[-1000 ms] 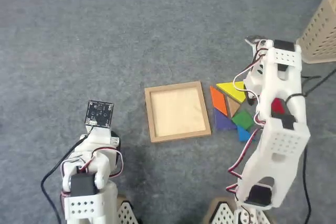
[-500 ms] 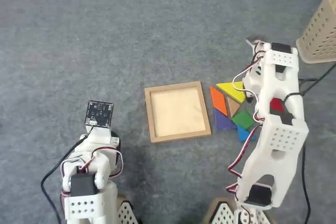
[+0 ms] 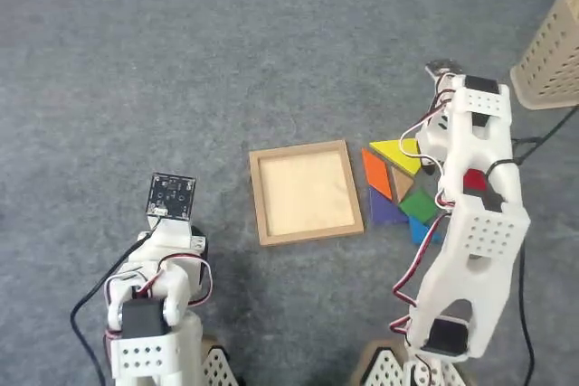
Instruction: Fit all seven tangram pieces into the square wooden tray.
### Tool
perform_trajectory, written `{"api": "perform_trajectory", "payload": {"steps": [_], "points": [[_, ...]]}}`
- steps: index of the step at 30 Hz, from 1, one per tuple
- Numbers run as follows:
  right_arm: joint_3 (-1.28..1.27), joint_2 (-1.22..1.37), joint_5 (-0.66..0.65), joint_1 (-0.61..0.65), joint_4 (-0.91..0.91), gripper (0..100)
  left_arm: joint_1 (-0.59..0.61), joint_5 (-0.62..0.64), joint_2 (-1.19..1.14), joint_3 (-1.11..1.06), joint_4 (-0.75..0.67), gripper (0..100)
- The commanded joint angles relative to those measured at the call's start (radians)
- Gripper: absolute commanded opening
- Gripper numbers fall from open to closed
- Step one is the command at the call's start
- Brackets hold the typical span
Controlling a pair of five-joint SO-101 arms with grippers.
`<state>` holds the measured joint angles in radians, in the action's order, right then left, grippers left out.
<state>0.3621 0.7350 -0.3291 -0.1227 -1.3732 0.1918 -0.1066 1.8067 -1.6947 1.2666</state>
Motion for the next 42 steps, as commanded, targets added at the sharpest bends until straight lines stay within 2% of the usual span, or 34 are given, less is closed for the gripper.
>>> {"api": "perform_trajectory", "payload": {"steps": [1,5,15,19,29,35,39,42], "points": [[0.052,0.013,0.012,-0.018,0.028,31.6,-0.003,0.008,0.021,0.010,0.000,7],[0.063,0.016,0.012,-0.018,0.025,23.5,-0.003,0.008,0.021,0.010,0.000,7],[0.066,0.012,0.011,-0.008,-0.048,25.9,-0.003,0.008,0.021,0.010,0.000,7],[0.066,0.008,0.018,-0.015,-0.053,19.7,-0.003,0.008,0.021,0.010,0.000,7],[0.060,-0.240,0.021,0.022,-0.206,18.4,-0.003,0.008,0.021,0.010,0.000,7],[0.060,-0.386,0.023,0.136,-0.303,18.4,-0.003,0.008,0.021,0.010,0.000,7],[0.060,-0.466,0.029,0.292,-0.317,18.5,-0.003,0.008,0.021,0.010,0.000,7],[0.060,-0.487,-0.035,0.440,-0.306,18.4,-0.003,0.008,0.021,0.010,0.000,7]]}}
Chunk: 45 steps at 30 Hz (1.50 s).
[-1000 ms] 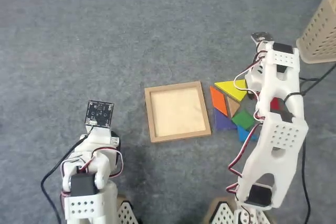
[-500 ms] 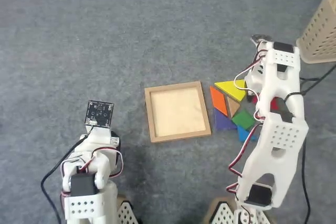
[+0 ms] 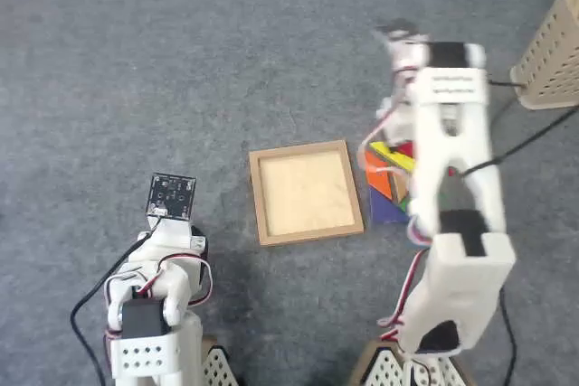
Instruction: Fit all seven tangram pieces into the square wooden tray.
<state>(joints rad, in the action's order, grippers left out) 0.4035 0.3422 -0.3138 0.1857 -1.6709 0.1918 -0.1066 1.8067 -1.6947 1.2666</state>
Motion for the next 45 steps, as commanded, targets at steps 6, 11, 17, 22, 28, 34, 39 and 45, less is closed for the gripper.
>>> {"api": "perform_trajectory", "payload": {"steps": [6,11,17,22,28,34,39,45], "points": [[0.021,-0.051,-0.308,0.366,0.042,18.4,-0.003,0.008,0.021,0.010,0.000,7],[0.023,0.038,-0.454,0.475,0.064,18.5,-0.003,0.008,0.021,0.010,0.000,7],[0.032,0.130,-0.640,0.509,0.061,18.7,-0.003,0.008,0.021,0.010,0.000,7],[0.055,0.136,-0.643,0.498,0.051,18.8,-0.003,0.008,0.021,0.010,0.000,7],[0.057,0.139,-0.640,0.486,0.050,27.4,-0.003,0.008,0.021,0.010,0.000,7],[0.057,0.131,-0.640,0.484,0.042,25.5,-0.003,0.008,0.021,0.010,0.000,7],[0.092,0.131,-0.640,0.483,-0.028,21.0,-0.003,0.008,0.021,0.010,0.000,7],[0.150,0.134,-0.638,0.483,-0.067,21.0,-0.003,0.008,0.021,0.010,0.000,7]]}}
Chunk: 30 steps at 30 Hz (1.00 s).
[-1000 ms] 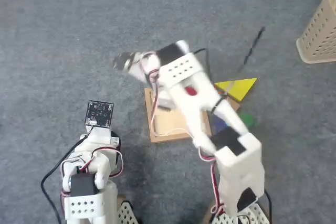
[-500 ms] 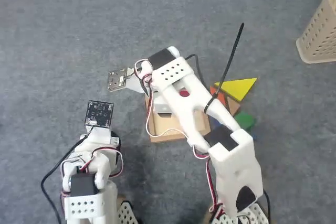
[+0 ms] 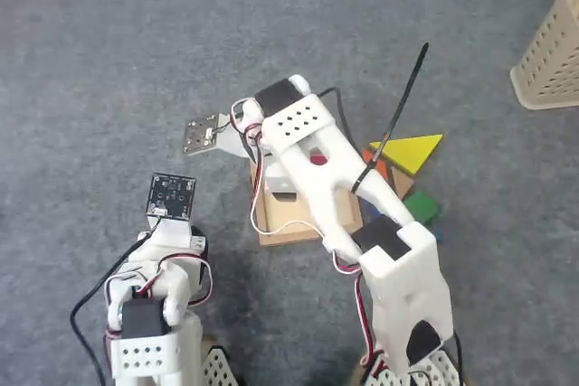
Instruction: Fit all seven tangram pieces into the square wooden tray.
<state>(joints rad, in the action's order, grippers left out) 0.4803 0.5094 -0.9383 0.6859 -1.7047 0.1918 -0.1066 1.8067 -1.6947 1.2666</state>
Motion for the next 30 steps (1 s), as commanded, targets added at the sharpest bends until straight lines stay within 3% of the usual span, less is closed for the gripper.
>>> {"api": "perform_trajectory", "payload": {"steps": [1,7,15,18,22,24,30], "points": [[0.075,-0.031,-0.014,-0.018,-0.044,21.6,-0.003,0.008,0.021,0.010,0.000,7],[0.078,-0.033,-0.017,-0.018,-0.073,32.2,-0.003,0.008,0.021,0.010,0.000,7],[0.078,-0.031,-0.018,-0.018,-0.073,32.1,-0.003,0.008,0.021,0.010,0.000,7],[0.080,-0.038,-0.011,-0.027,-0.084,23.7,-0.003,0.008,0.021,0.010,0.000,7],[0.107,-0.061,0.181,-0.062,-0.085,0.0,-0.003,0.008,0.021,0.010,0.000,7],[0.110,-0.101,0.270,-0.084,-0.084,4.4,-0.003,0.008,0.021,0.010,0.000,7],[0.080,-0.337,0.491,-0.102,-0.061,0.6,-0.003,0.008,0.021,0.010,0.000,7]]}}
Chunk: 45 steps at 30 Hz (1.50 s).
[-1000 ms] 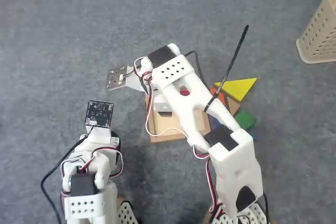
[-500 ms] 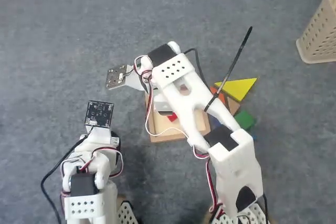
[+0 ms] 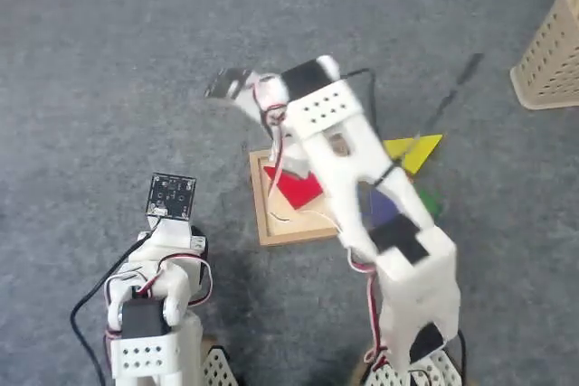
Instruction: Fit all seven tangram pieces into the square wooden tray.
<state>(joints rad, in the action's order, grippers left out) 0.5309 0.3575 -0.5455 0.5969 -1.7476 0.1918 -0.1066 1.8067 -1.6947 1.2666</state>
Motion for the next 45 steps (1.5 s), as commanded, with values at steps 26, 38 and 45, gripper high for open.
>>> {"api": "perform_trajectory", "payload": {"steps": [26,38,45], "points": [[-0.772,-0.099,0.255,-0.105,0.782,0.6,-0.003,0.008,0.021,0.010,0.000,7],[-0.486,0.145,0.262,-0.179,0.713,0.9,-0.003,0.008,0.021,0.010,0.000,7],[-0.520,-0.035,0.344,-0.199,0.622,0.9,-0.003,0.008,0.021,0.010,0.000,7]]}}
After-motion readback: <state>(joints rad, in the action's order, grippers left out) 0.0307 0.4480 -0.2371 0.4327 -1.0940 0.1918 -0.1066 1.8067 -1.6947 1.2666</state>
